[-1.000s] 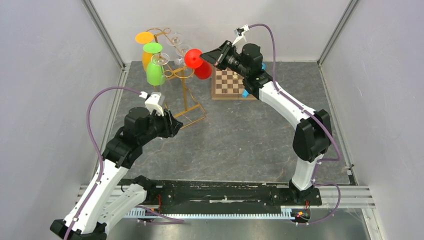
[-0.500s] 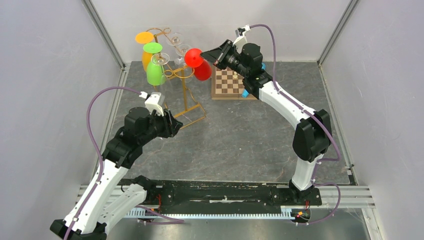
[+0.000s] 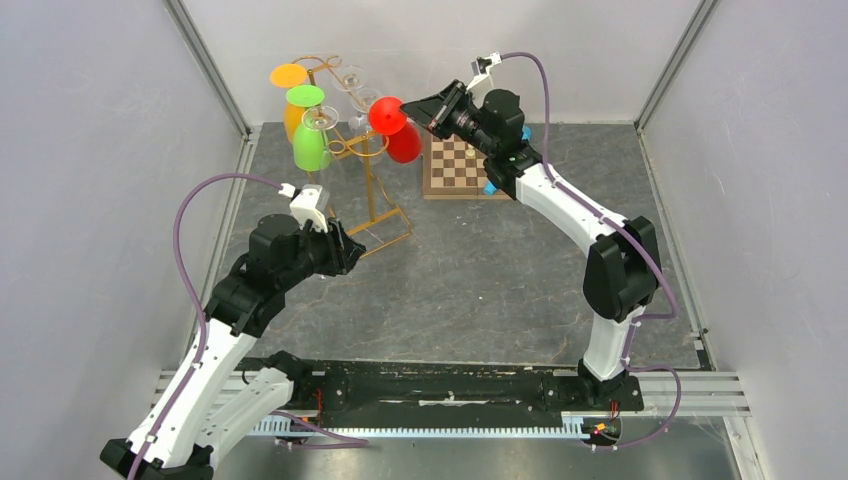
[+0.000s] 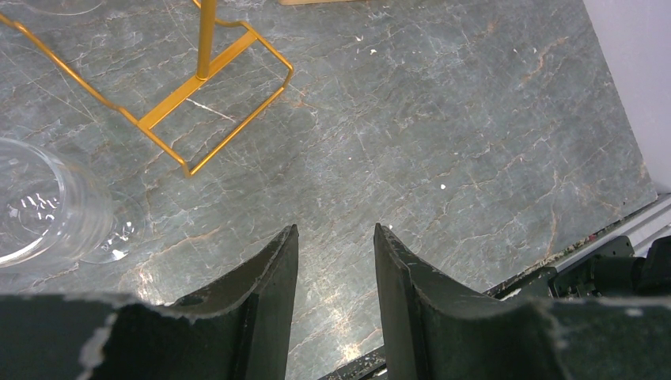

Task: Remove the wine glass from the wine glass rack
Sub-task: Pick up the wine glass from the wine rack.

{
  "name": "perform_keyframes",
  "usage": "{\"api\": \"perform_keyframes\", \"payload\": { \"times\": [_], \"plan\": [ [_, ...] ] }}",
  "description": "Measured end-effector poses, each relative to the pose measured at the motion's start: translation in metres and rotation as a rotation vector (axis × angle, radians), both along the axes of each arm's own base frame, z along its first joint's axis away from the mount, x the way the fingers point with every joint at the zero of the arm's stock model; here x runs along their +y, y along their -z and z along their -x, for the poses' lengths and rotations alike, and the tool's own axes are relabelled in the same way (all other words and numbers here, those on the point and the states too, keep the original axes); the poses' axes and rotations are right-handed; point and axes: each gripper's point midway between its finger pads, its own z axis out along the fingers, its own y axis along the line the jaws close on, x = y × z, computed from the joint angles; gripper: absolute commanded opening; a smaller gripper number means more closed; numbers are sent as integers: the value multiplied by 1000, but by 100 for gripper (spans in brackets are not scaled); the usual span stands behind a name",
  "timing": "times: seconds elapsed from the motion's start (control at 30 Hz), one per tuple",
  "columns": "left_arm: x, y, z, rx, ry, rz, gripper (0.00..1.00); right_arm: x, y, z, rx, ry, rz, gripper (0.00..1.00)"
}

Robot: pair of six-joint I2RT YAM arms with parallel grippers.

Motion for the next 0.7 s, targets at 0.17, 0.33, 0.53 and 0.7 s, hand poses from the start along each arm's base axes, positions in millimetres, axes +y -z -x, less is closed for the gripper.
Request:
{"api": "perform_keyframes", "payload": {
  "times": [0.17,0.33,0.53,0.7],
  "plan": [
    [0,0,0,0,0,0,46,-2,4,-2,7,9,6,0],
    [0,0,0,0,0,0,46,-7,3,-2,4,27,19,0],
    [0,0,0,0,0,0,46,-12,1,-4,-1,40,22,0],
    [0,0,0,0,0,0,46,-18,-1,-9,-5,70,21,0]
  ]
}}
